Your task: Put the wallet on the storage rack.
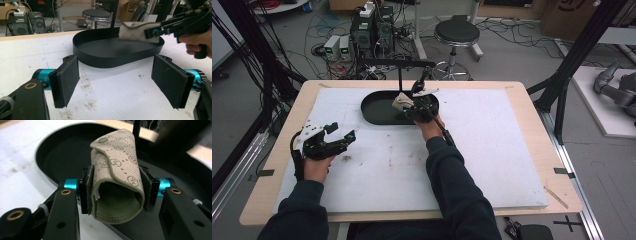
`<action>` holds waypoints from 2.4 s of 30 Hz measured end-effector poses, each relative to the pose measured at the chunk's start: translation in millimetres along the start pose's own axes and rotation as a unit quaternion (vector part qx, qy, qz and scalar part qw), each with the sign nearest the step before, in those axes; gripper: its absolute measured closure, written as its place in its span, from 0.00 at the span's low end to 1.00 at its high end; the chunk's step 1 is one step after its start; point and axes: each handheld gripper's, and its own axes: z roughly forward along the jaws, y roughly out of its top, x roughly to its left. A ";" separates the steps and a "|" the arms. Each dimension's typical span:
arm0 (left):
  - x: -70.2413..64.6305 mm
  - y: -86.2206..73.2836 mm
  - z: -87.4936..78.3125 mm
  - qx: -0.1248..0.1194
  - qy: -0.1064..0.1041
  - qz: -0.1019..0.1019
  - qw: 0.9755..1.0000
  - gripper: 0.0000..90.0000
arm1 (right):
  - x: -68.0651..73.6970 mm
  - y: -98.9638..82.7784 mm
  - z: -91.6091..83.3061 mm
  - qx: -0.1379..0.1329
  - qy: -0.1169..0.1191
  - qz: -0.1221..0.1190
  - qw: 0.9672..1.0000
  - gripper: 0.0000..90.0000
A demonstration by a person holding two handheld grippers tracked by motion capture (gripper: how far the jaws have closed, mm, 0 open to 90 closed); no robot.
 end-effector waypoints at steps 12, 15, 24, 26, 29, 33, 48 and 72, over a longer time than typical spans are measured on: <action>0.2 -0.1 -0.8 0.000 -0.002 0.002 1.000 0.25 | 1.8 -2.5 15.7 0.014 -0.035 -0.013 0.999 0.42; 0.7 -0.3 -1.3 0.001 -0.001 0.000 1.000 0.25 | -1.9 0.5 3.2 0.003 -0.043 -0.024 0.999 0.45; -0.2 -0.3 -1.3 0.003 0.001 0.003 1.000 0.25 | -8.7 -0.7 -30.3 0.021 0.012 -0.041 0.999 0.73; -0.3 -0.4 -1.2 0.004 0.002 0.002 1.000 0.25 | -6.3 -3.4 -27.9 0.042 0.011 -0.045 0.998 0.74; -0.4 -0.3 -1.4 0.005 0.001 0.004 1.000 0.25 | -2.6 -6.3 -15.9 0.046 0.006 -0.041 0.998 0.75; 0.6 -0.4 -1.4 0.003 0.001 0.001 1.000 0.25 | -3.0 -6.5 -9.8 0.036 -0.002 -0.039 0.999 0.74; -2.1 -0.4 0.0 0.003 -0.004 0.006 1.000 0.25 | -33.8 -13.9 -85.7 -0.022 -0.012 -0.051 0.998 0.34; -14.8 2.9 6.9 -0.005 -0.015 0.022 1.000 0.25 | -115.5 -145.3 -247.1 -0.057 -0.124 -0.001 0.991 0.22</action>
